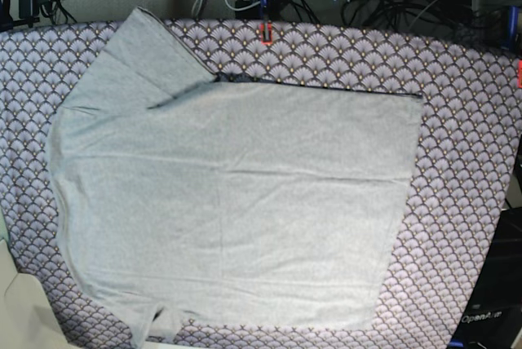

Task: Fold the T-shirt properly

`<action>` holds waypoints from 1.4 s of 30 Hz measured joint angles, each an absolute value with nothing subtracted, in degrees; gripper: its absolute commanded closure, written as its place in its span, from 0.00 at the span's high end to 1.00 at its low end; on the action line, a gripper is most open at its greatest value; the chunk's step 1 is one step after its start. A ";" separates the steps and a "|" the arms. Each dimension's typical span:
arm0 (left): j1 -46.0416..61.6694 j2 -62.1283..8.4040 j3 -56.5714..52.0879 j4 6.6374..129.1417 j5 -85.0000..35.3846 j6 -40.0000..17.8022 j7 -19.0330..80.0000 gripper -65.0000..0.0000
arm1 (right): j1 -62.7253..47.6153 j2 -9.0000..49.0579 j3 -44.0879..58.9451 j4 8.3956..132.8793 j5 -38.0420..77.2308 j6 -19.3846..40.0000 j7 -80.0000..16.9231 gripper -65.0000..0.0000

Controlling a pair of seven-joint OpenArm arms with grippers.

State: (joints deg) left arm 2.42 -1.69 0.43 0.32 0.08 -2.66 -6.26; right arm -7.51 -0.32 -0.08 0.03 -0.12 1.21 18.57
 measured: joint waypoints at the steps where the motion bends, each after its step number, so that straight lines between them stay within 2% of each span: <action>1: 2.81 -2.09 0.43 0.23 0.12 -4.89 -7.70 0.00 | -8.12 -0.34 -0.08 0.03 -0.10 1.19 20.53 0.00; 5: 4.32 -3.44 0.10 -0.01 -0.23 -12.08 -12.53 0.00 | -10.48 -0.34 -0.10 0.16 -0.12 1.21 28.45 0.00; 20: 6.85 -7.79 0.01 -0.01 -0.49 -12.23 -25.34 0.00 | -19.25 1.41 -0.45 0.27 -0.16 1.19 54.15 0.00; 29: 14.31 -7.64 0.01 0.10 -0.40 -12.29 -45.12 0.00 | -26.46 3.09 -0.43 0.16 -0.12 1.19 70.96 0.00; 32: 17.87 -7.64 0.01 0.10 -3.75 -12.29 -52.75 0.00 | -27.92 4.10 -0.27 0.27 -0.56 1.17 75.18 0.00; 42: 27.90 -7.77 0.01 0.25 -6.74 -12.45 -74.15 0.00 | -33.43 6.11 -0.45 2.72 -0.16 1.17 77.32 0.00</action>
State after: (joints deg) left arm 27.90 -7.77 0.01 0.25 -6.74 -12.45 -74.15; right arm -33.43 6.11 -0.45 2.72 -0.16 1.17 77.32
